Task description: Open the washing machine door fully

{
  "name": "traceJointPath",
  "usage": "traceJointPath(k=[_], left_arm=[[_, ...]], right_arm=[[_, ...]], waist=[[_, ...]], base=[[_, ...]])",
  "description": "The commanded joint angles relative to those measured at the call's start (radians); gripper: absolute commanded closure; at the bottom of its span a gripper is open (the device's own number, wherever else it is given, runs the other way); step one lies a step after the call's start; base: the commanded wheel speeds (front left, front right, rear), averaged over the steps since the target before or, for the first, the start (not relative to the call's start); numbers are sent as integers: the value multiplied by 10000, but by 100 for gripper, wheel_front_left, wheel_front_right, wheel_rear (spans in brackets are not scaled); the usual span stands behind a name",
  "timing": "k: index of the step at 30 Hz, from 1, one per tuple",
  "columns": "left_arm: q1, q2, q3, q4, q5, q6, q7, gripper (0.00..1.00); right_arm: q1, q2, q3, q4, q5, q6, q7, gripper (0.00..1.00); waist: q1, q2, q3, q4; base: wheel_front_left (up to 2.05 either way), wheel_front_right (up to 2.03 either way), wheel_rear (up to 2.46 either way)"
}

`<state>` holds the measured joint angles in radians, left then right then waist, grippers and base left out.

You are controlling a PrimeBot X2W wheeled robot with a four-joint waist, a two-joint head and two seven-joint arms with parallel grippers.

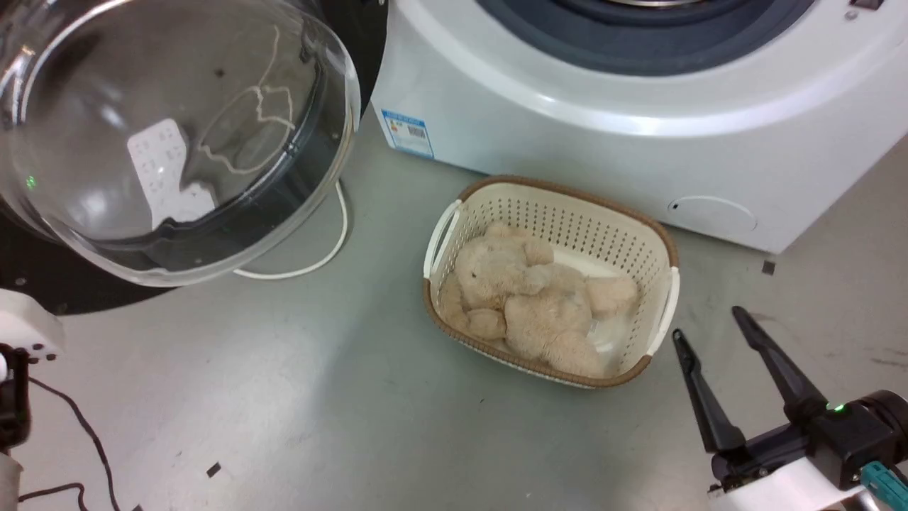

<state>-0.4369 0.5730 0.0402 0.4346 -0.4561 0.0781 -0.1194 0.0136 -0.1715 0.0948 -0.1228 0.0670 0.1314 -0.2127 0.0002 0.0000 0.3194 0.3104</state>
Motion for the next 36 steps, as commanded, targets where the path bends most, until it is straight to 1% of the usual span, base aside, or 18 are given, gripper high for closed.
traceJointPath(k=[1, 2, 6, 7, 9, 10, 11, 12, 13, 14, 16, 18, 19, 28, 29, 30, 31, 36], left_arm=[[-98, 30, -69, 51, 145, -42, -195, 100], [-47, -61, -174, 20, 232, -74, -521, 100], [178, -243, -317, -270, 357, -62, -879, 100], [432, -331, -367, -637, 459, -10, -1059, 100], [599, -379, -384, -878, 487, -8, -1129, 100], [968, -575, -423, -1486, 500, 25, -1230, 100], [968, -575, -423, -1486, 500, 25, -1230, 100], [1159, -742, -478, -1870, 488, 52, -1262, 100], [1566, -1119, -754, -2644, 485, 37, -1290, 100], [1566, -1119, -754, -2644, 485, 37, -1290, 100], [1986, -1416, -1034, -3254, 485, 36, -1284, 100], [2497, -1694, -1422, -3857, 510, 44, -1155, 100], [2497, -1694, -1422, -3857, 510, 44, -1155, 100], [3882, -2142, -1994, -4106, 450, 198, -985, 100], [4055, -2202, -2034, -4075, 455, 251, -998, 88], [4225, -2254, -2082, -4039, 485, 312, -1015, 53], [4384, -2303, -2128, -4007, 540, 388, -1039, 0], [5076, -2662, -2561, -3976, 807, 712, -1090, 0]], right_arm=[[-137, 82, -66, 34, -35, -7, -50, 0], [-153, 194, -144, 123, -28, -7, -121, 0], [-135, 309, -272, 275, -42, -7, -214, 0], [-117, 395, -400, 371, -71, -7, -269, 0], [-97, 447, -479, 394, -81, -7, -294, 0], [-57, 560, -651, 430, -97, -7, -336, 0], [-57, 560, -651, 430, -97, -7, -336, 0], [-39, 615, -765, 437, -96, -7, -353, 0], [-2, 687, -934, 493, -128, -7, -383, 0], [-2, 687, -934, 493, -128, -7, -383, 0], [55, 749, -1061, 599, -176, -7, -405, 0], [192, 856, -1176, 765, -238, -7, -430, 0], [192, 856, -1176, 765, -238, -7, -430, 0], [989, 1130, -1141, 751, -231, -7, -476, 0], [1061, 1143, -1104, 728, -215, -7, -479, 0], [1121, 1152, -1070, 718, -214, -7, -481, 0], [1167, 1158, -1038, 722, -234, -7, -483, 0], [1274, 1185, -1012, 756, -252, -7, -487, 0]], waist=[[-2, 0, -138, -64], [-2, 0, -347, -127], [-2, 0, -741, -243], [-2, 0, -1084, -383], [-2, 0, -1232, -466], [-2, 0, -1559, -682], [-2, 0, -1559, -682], [-2, 0, -1693, -800], [-2, 0, -1982, -1068], [-2, 0, -1982, -1068], [-2, 0, -2218, -1376], [-2, 0, -2570, -1862], [-2, 0, -2570, -1862], [-2, 0, -3255, -3023], [-2, 0, -3286, -3100], [-2, 0, -3322, -3167], [-2, 0, -3349, -3223], [-2, 0, -3467, -3325]], base=[[0, 0, 0], [0, 0, 0], [0, 0, 0], [0, 0, 0], [0, 0, 0], [0, 0, 0], [0, 0, 0], [0, 0, 0], [0, 0, 0], [0, 0, 0], [0, 0, 0], [0, 0, 0], [0, 0, 0], [0, 0, 0], [0, 0, 0], [0, 0, 0], [0, 0, 0], [0, 0, 0]])
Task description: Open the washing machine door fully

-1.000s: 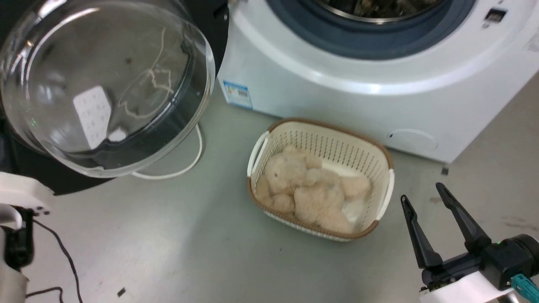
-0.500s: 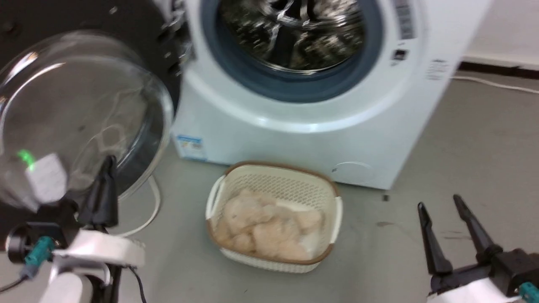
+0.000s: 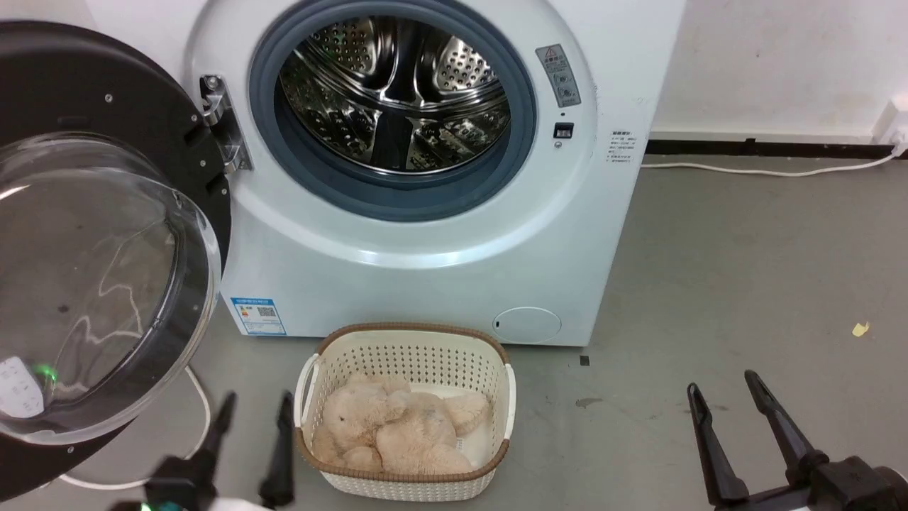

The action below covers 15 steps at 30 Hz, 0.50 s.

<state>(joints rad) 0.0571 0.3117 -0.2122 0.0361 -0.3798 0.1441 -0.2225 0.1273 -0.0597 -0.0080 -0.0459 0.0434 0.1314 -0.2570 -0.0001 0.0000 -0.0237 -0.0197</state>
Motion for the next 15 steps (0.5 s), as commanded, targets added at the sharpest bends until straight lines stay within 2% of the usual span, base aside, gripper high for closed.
traceJointPath(k=[1, 15], left_arm=[[244, -118, -127, 20, 83, 94, -67, 0], [691, -400, -437, -2, 625, 509, -316, 0]], right_arm=[[146, 72, 15, -10, -16, -7, -44, 0], [374, 93, 50, 390, 44, -7, -46, 0]], waist=[[1, 0, -61, -24], [1, 0, -152, -99]], base=[[0, 0, 0], [0, 0, 0]])
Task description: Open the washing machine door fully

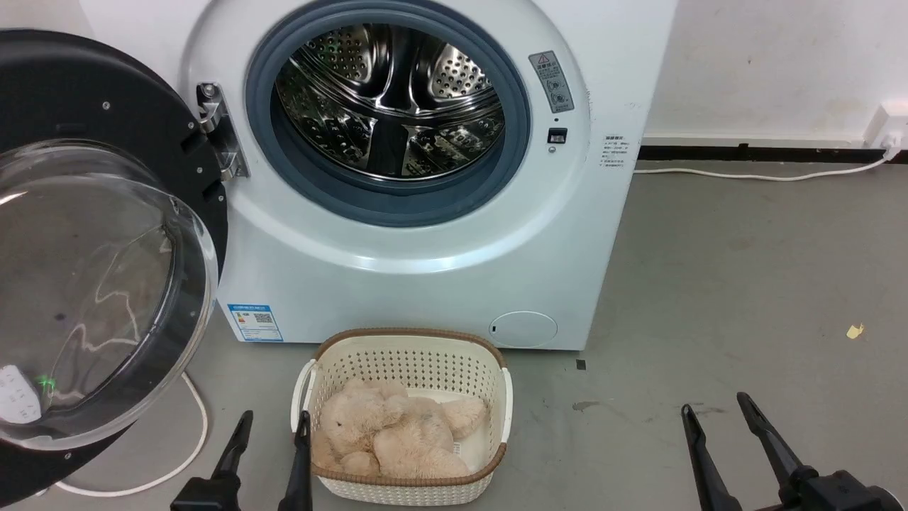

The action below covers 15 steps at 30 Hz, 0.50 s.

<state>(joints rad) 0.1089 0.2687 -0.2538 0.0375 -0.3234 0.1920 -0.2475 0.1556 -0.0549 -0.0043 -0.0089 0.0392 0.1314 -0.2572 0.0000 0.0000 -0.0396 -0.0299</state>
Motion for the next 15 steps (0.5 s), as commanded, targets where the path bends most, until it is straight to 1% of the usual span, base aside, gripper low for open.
traceJointPath(k=[1, 5, 6, 15], left_arm=[[176, 36, -43, -8, 78, 26, -69, 0], [180, -22, -42, 78, -11, 59, -61, 0], [32, -20, -34, 65, 9, 5, 1, 100], [-11, -109, 76, 51, 154, -83, 117, 100]], right_arm=[[79, 45, 19, 29, 101, -7, -45, 0], [40, 46, 57, 54, 155, -7, -45, 0], [-1, 0, 54, 21, 111, 0, 1, 100], [-68, 2, 57, 22, 100, 2, 110, 100]], waist=[[0, 0, 13, 2], [0, 0, 22, -3], [0, 0, 22, -3], [0, 0, 38, 9]], base=[[0, 0, 0], [0, 0, 0], [0, 0, 0], [0, 0, 0]])
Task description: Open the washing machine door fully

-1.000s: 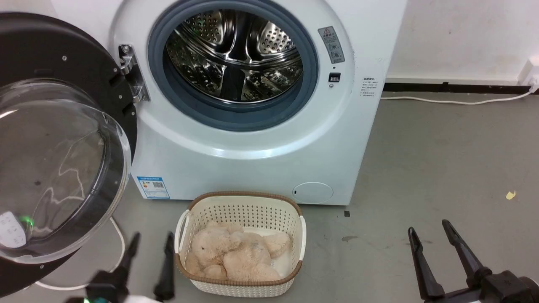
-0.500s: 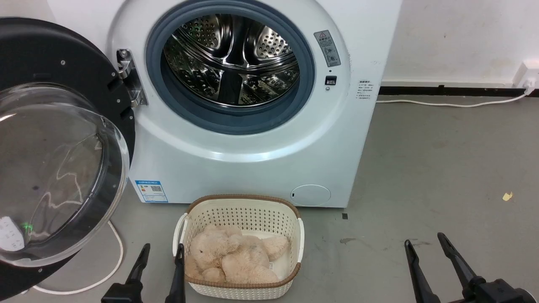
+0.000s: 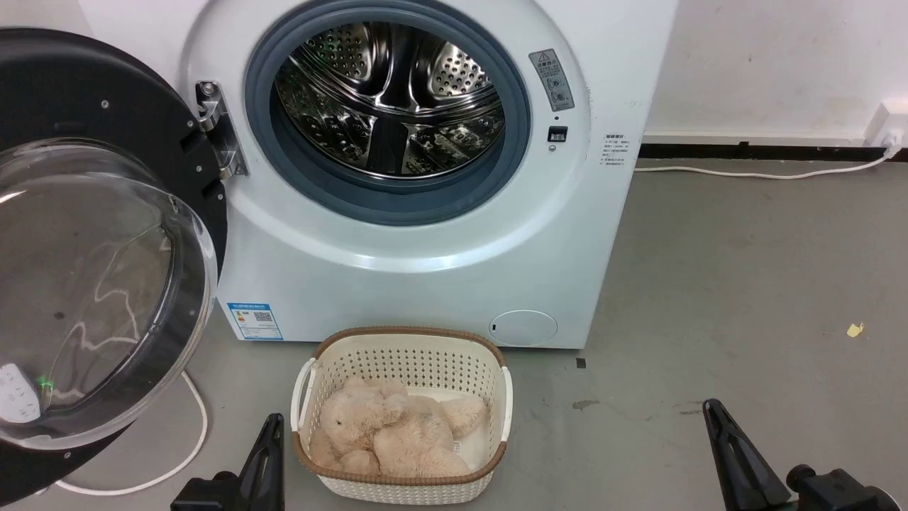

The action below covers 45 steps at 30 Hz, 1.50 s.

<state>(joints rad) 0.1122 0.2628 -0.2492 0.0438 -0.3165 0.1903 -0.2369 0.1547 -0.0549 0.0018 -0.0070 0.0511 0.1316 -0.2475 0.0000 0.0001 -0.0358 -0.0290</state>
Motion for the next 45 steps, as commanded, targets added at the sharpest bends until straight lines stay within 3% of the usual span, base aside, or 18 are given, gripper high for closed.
traceJointPath(k=[1, 45], left_arm=[[-54, -67, 50, -16, 111, -81, 32, 100], [-449, -828, 953, -172, 1240, -755, 895, 100]], right_arm=[[-72, 2, -5, 3, -23, 0, 33, 100], [-617, 19, -10, 28, -204, -4, 935, 100]], waist=[[0, -1, 3, 3], [0, -1, 134, 109]], base=[[0, 0, 0], [0, 0, 0]])
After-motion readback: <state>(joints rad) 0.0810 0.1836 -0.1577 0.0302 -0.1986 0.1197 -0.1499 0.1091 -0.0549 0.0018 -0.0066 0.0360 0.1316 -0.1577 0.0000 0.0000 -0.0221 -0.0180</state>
